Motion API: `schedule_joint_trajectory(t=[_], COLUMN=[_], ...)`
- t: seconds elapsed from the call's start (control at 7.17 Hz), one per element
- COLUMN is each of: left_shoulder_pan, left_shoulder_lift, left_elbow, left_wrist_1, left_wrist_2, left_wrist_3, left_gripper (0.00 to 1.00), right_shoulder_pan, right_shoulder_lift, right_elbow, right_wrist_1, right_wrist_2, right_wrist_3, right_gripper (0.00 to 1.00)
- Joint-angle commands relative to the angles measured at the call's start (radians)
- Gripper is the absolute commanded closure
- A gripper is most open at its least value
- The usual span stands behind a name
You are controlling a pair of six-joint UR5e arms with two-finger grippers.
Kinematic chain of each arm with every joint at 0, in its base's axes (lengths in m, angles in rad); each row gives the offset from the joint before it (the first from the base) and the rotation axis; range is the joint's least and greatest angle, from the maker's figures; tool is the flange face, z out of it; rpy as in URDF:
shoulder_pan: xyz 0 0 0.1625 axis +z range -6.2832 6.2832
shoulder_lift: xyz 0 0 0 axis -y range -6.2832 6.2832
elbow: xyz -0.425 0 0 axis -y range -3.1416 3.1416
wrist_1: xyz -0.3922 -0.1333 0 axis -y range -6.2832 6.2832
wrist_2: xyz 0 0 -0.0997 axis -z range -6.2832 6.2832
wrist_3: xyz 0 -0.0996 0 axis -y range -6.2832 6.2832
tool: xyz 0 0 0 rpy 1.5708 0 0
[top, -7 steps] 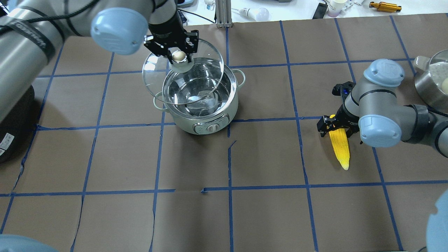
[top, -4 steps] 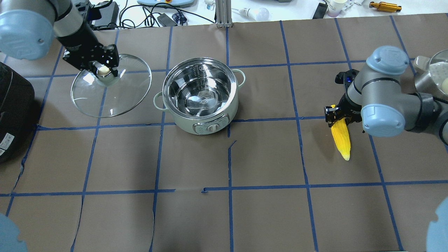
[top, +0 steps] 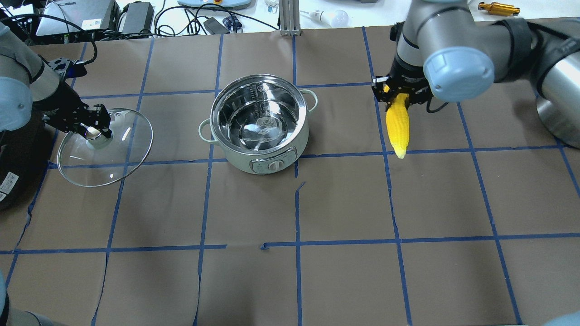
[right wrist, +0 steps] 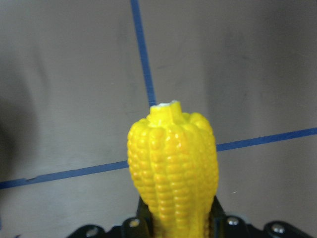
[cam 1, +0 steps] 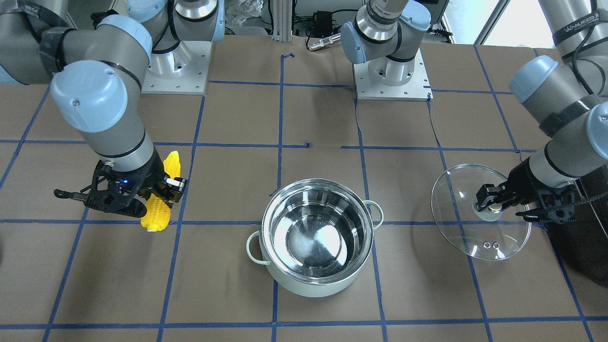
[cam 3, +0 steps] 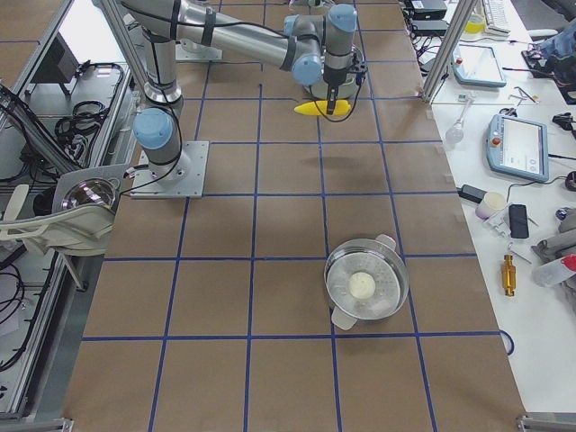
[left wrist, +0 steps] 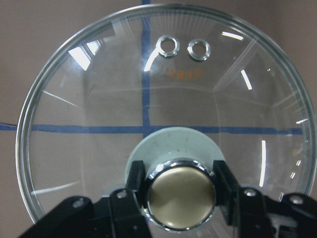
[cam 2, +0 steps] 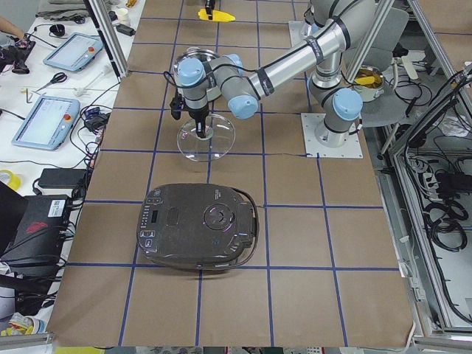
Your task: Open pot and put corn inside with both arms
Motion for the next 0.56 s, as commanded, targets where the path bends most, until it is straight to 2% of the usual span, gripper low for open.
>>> schedule_joint_trajectory(t=[0.0,0.14,0.42], left_shoulder_pan=[0.014,0.014,0.009], left_shoulder_lift=[-0.042,-0.056,-0.070], left_elbow=[-0.078,-0.076,-0.079], left_wrist_1=[0.155,0.157,0.166], left_wrist_2=[0.009,0.008,0.003], left_wrist_3=[-0.008,-0.017,-0.014], left_gripper=[1.00,1.00,1.00], right_shoulder_pan=[0.178,0.223,0.295], right_shoulder_lift=[0.150,0.226,0.344], right_elbow=[-0.282,-0.380,-0.481], right_wrist_1=[0.110,0.111,0.099], right_wrist_2=[0.011,0.012,0.051], right_wrist_3=[0.216,0.231,0.298], right_gripper=[1.00,1.00,1.00])
